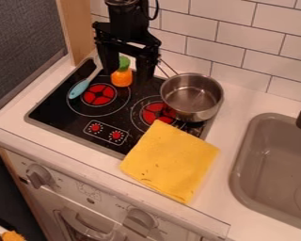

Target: Put the yellow bottle in silver pot

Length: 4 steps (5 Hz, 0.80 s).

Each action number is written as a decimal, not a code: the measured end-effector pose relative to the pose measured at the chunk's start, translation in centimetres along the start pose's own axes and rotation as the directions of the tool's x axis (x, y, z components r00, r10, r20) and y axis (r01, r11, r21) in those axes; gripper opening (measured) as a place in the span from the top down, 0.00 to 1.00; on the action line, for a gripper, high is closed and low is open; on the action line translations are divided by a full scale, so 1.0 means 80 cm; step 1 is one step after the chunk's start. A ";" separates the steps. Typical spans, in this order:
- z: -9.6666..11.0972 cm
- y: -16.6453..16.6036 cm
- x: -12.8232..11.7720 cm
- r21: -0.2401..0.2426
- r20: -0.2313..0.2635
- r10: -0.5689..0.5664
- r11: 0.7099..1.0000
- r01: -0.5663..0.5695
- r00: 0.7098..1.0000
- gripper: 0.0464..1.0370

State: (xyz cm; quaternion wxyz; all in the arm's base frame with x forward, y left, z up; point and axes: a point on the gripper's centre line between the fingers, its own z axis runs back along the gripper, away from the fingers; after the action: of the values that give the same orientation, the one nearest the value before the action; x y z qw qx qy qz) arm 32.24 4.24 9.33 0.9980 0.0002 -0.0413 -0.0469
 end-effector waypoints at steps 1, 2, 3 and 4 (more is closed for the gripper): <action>-0.012 0.000 -0.002 -0.006 -0.029 -0.007 1.000 0.006 1.000 0.04; -0.017 0.017 0.015 0.027 -0.009 -0.045 0.999 0.046 0.999 0.04; -0.027 0.054 0.035 0.004 0.005 0.016 1.000 -0.017 1.000 0.04; -0.036 0.070 0.058 -0.012 0.010 0.030 0.999 -0.030 0.999 0.04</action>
State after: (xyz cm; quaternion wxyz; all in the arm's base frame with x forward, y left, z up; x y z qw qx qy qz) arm 37.60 9.38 6.85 0.9984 -0.0067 -0.0463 -0.0320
